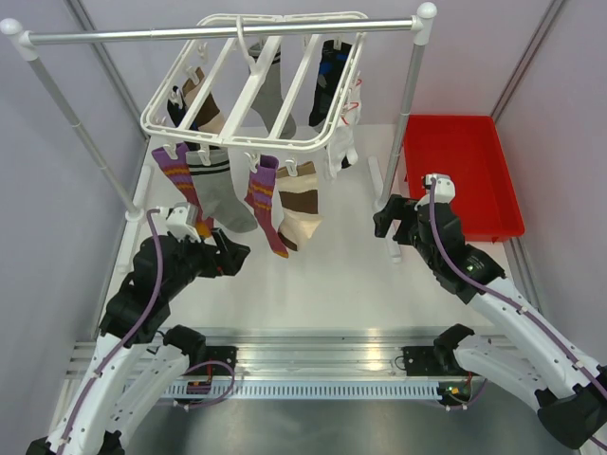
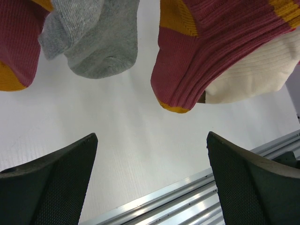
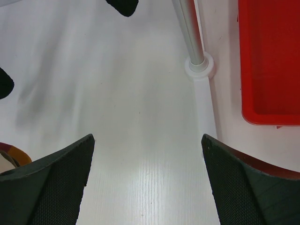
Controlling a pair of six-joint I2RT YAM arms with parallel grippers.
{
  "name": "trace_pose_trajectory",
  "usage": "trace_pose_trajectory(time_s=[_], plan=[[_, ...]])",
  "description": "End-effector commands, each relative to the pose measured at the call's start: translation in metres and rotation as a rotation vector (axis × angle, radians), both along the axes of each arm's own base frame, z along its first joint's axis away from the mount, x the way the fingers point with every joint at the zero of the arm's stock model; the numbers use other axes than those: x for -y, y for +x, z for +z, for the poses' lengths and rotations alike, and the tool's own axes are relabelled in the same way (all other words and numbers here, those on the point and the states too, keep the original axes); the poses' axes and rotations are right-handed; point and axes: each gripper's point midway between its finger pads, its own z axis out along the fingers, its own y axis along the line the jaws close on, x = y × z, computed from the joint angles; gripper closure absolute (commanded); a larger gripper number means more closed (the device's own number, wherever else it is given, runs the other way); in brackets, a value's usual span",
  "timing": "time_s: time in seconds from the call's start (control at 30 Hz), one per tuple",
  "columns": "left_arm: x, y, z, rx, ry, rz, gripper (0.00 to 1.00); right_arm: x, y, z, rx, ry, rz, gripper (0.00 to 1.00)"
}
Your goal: Remove the socks clipped to the hanger
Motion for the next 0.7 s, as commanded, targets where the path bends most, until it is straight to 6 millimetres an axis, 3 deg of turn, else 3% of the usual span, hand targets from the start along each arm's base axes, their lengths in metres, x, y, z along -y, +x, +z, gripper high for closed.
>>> trace_pose_trajectory(time_s=[0.0, 0.37, 0.67], plan=[[-0.002, -0.001, 0.011, 0.062, 0.015, -0.015, 0.0, -0.004, 0.002, 0.013, 0.052, 0.003, 0.033, 0.02], [0.003, -0.003, 0.014, 0.075, 0.005, -0.048, 0.0, -0.021, -0.007, 0.031, 0.092, 0.048, 0.154, 0.02], [0.025, -0.011, 0.022, 0.087, -0.067, -0.165, 0.0, -0.038, -0.03, 0.085, 0.268, 0.112, 0.329, 0.02]])
